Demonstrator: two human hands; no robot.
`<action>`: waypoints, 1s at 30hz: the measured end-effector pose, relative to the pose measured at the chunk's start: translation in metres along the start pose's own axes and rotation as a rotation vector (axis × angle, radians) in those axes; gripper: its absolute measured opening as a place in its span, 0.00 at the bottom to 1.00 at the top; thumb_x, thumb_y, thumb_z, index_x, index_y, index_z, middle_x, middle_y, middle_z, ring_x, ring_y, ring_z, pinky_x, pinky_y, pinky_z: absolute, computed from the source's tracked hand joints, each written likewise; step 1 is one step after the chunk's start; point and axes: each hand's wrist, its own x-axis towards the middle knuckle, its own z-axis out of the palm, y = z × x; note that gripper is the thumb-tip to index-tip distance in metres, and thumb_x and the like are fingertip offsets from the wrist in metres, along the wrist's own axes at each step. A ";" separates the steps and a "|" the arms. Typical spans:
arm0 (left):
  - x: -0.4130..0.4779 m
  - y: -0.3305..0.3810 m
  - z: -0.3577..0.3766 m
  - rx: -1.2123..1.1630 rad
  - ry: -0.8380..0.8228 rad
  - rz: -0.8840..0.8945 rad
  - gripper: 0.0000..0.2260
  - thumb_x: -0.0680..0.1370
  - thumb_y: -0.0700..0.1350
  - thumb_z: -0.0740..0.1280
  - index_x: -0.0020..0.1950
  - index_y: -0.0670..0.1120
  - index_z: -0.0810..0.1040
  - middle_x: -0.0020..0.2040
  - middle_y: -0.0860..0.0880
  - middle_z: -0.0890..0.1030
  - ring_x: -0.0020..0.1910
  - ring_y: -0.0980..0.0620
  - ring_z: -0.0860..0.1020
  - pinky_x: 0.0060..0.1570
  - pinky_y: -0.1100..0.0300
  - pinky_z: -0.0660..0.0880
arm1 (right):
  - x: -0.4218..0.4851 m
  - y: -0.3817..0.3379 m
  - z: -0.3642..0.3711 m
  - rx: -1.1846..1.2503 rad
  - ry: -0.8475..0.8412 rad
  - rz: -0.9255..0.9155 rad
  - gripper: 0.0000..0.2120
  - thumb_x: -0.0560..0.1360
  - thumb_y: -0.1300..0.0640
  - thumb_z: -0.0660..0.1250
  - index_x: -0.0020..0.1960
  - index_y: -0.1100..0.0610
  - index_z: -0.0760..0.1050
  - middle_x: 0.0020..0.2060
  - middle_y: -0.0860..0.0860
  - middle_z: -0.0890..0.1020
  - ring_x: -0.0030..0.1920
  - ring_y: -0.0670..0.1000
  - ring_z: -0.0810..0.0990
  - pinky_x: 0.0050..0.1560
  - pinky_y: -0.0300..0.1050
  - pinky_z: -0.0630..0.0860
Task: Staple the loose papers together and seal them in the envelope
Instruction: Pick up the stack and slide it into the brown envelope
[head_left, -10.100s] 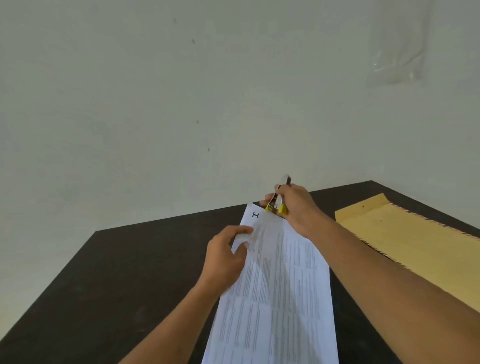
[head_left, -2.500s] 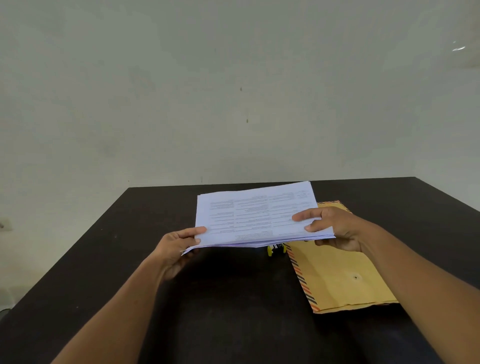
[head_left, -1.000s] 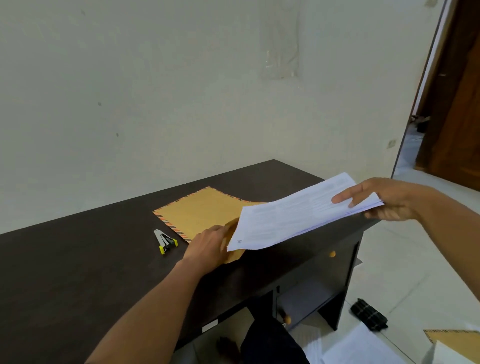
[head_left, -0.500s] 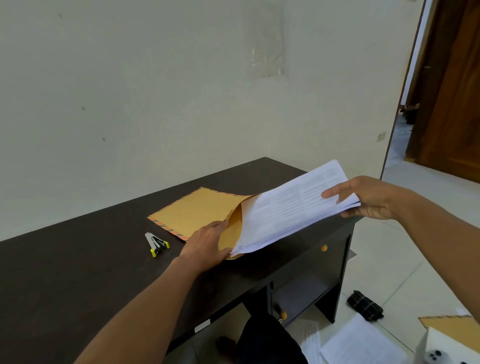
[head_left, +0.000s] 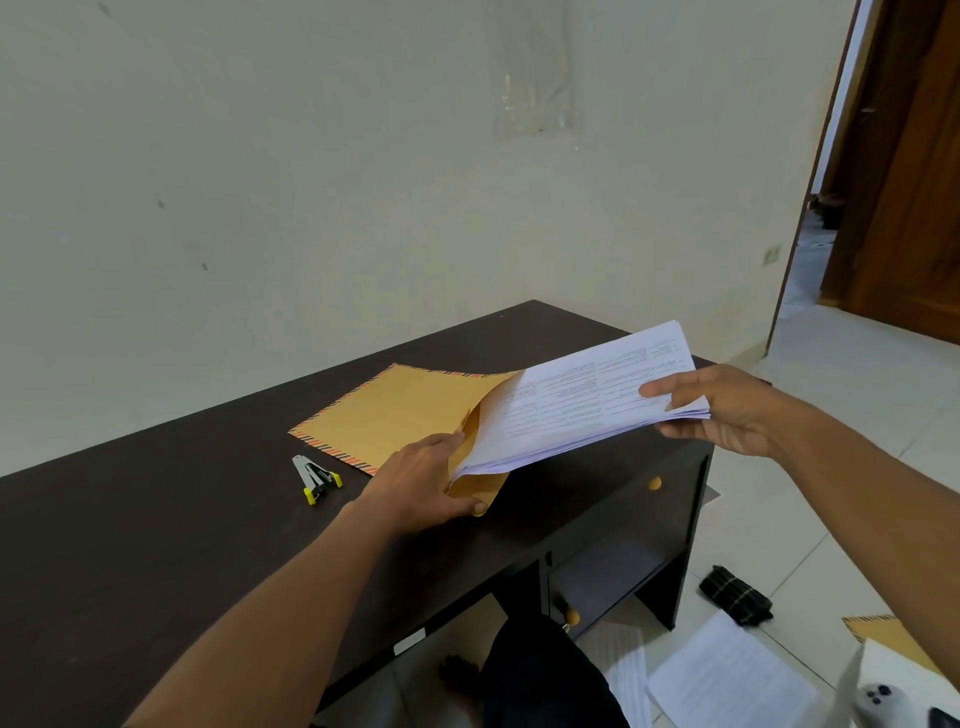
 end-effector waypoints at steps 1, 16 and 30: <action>0.001 -0.001 0.001 -0.006 -0.004 -0.006 0.50 0.68 0.70 0.69 0.81 0.47 0.55 0.78 0.49 0.64 0.74 0.46 0.66 0.71 0.48 0.68 | 0.000 0.002 0.000 -0.010 0.002 -0.001 0.18 0.72 0.66 0.74 0.61 0.61 0.79 0.55 0.59 0.85 0.54 0.61 0.84 0.37 0.47 0.84; 0.006 0.018 0.000 -0.005 0.028 0.026 0.44 0.66 0.71 0.71 0.75 0.50 0.65 0.71 0.49 0.73 0.67 0.47 0.72 0.63 0.51 0.72 | 0.004 0.018 0.036 -0.185 0.025 -0.068 0.16 0.77 0.74 0.63 0.53 0.59 0.84 0.63 0.54 0.79 0.60 0.56 0.79 0.50 0.48 0.83; 0.000 0.016 -0.003 -0.072 0.072 0.067 0.44 0.66 0.71 0.71 0.76 0.51 0.64 0.70 0.51 0.74 0.65 0.49 0.73 0.62 0.52 0.73 | 0.010 0.016 0.082 -0.465 0.096 -0.048 0.09 0.78 0.69 0.61 0.56 0.63 0.77 0.41 0.61 0.83 0.34 0.54 0.83 0.39 0.49 0.84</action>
